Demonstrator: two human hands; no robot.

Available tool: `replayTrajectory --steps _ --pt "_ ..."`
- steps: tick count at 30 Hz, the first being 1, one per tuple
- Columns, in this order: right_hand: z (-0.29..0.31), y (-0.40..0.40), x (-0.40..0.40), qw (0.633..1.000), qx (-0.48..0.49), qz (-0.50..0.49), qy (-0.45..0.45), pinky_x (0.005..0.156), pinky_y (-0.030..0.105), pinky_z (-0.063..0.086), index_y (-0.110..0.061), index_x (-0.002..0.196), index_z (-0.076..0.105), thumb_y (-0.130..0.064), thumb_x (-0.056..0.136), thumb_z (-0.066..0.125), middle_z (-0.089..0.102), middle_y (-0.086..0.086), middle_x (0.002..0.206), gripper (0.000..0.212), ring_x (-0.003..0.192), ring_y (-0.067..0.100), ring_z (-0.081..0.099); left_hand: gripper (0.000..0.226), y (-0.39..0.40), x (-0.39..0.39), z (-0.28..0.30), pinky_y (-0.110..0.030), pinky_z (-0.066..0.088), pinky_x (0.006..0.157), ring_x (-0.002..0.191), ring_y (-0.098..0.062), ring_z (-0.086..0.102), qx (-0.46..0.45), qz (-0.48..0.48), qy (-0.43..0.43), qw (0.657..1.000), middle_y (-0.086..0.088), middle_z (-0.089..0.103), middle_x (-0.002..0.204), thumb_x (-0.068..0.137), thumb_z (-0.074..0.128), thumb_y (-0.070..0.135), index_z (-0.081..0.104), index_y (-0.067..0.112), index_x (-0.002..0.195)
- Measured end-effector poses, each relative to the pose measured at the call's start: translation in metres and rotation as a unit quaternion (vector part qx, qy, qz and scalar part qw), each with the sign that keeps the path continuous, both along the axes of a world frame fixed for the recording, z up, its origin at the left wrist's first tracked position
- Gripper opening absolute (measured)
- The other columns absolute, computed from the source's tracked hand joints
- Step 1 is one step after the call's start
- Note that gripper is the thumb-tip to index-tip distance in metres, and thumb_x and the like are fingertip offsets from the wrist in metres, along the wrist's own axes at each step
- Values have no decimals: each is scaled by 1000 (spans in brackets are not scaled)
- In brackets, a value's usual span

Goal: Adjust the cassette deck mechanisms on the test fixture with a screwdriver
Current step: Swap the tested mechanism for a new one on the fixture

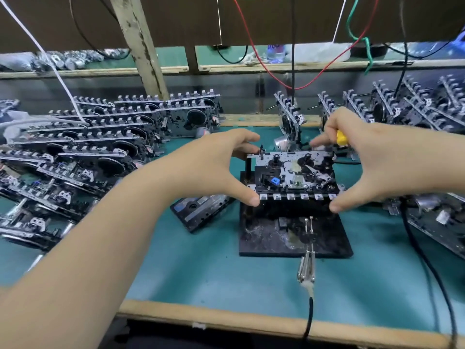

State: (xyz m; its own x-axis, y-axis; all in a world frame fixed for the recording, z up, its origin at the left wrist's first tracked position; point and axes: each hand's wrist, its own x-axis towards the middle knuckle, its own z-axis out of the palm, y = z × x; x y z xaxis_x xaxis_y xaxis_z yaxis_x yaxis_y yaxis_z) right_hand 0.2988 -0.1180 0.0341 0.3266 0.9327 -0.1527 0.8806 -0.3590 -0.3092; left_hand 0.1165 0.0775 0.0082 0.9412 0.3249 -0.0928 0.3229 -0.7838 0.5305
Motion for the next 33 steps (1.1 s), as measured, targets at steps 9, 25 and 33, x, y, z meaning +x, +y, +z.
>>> replayTrajectory --steps 9,25,33 --pt "-2 -6 3 999 3 -34 17 66 31 38 -48 90 29 -39 55 96 56 -24 138 76 76 -10 62 92 2 -50 -37 -34 43 100 126 -21 49 162 115 167 966 2 49 135 73 78 56 32 36 150" --pt "-1 -34 -22 968 240 -12 73 97 21 46 -34 96 28 -19 83 64 57 -29 136 42 105 3 64 25 -24 9 -1 -5 22 107 130 12 38 60 -66 -129 988 28 49 141 93 61 31 62 40 116" --pt "-44 -17 -32 885 427 -77 169 94 57 45 -20 96 29 -16 94 56 76 -11 101 27 100 28 66 28 -29 6 -12 1 25 98 129 13 42 61 -73 -167 981 24 52 143 93 63 38 59 40 121"
